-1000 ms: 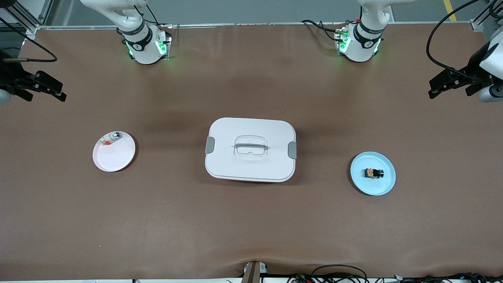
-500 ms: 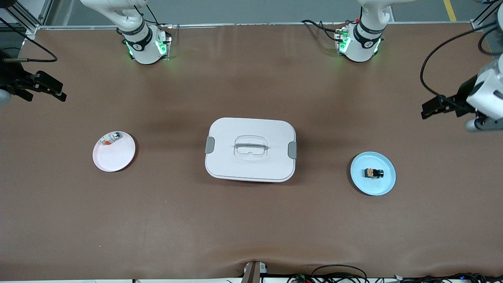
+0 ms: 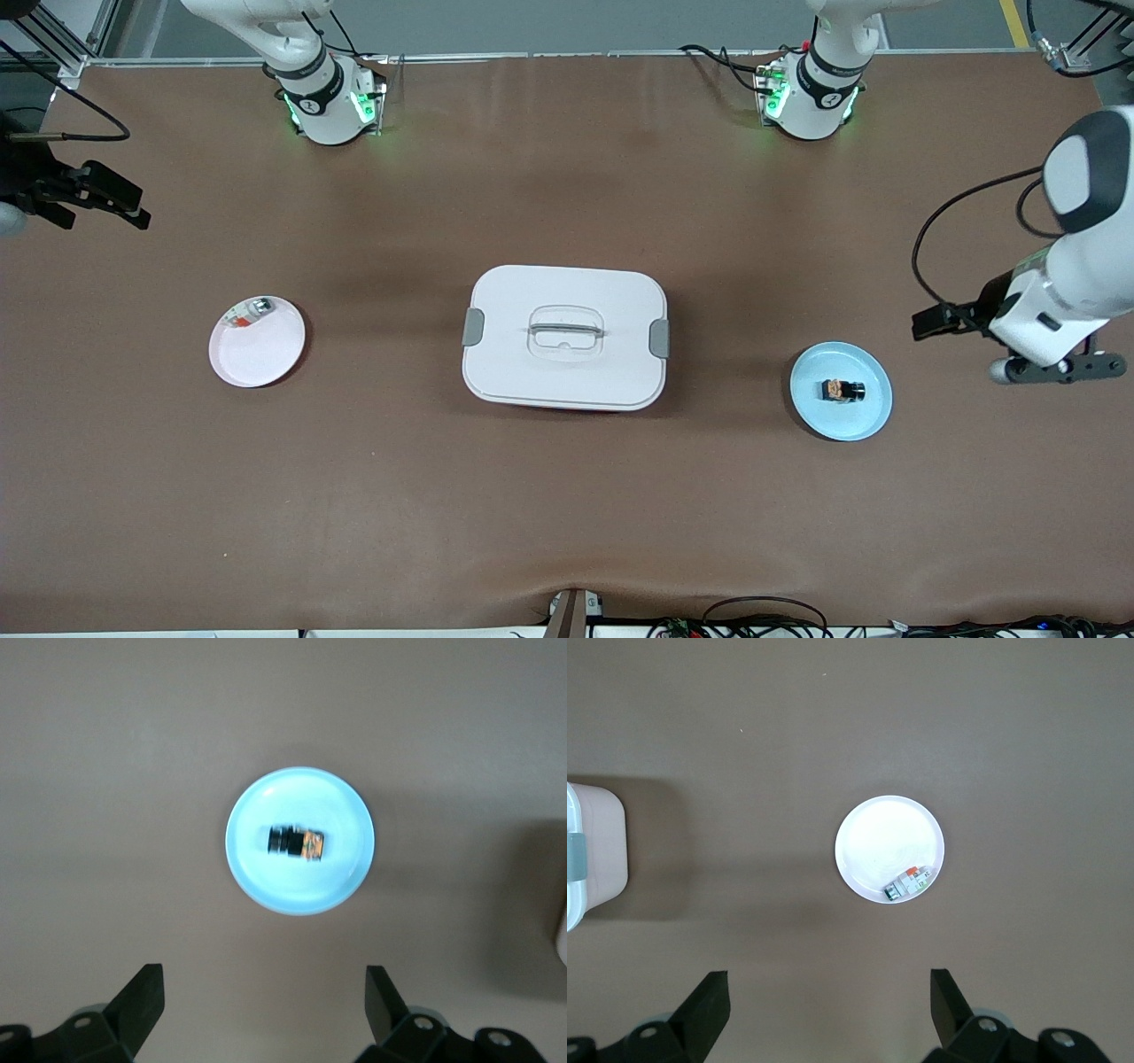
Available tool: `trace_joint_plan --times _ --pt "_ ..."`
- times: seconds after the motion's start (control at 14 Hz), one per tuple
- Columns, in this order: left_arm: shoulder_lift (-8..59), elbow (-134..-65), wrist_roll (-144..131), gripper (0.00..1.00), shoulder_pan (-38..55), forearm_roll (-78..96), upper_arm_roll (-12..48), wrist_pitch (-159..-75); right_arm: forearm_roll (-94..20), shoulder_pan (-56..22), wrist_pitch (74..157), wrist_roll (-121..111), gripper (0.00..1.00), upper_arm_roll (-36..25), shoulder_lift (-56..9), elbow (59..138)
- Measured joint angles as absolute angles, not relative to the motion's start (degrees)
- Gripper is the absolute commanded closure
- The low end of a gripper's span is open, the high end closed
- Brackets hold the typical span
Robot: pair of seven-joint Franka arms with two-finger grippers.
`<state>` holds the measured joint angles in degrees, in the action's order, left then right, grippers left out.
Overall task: Transfer orange switch to right arm and place
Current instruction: 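Lower the left gripper and grasp the orange-black switch on the plate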
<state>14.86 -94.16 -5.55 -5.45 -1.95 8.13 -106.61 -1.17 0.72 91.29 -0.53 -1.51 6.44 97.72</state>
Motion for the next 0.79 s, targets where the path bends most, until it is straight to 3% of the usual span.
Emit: trace_joint_plan --times 0.36,0.79 --pt "18.8 -103.7 -5.5 0.00 -5.4 -2.0 8.1 -120.4 -1.2 0.7 91.3 -0.5 0.00 -1.5 6.4 97.7" --pt "26.1 -104.5 -5.5 0.00 -5.4 -2.1 8.1 -127.1 -1.2 0.7 91.3 -0.5 0.00 -1.4 6.4 97.7"
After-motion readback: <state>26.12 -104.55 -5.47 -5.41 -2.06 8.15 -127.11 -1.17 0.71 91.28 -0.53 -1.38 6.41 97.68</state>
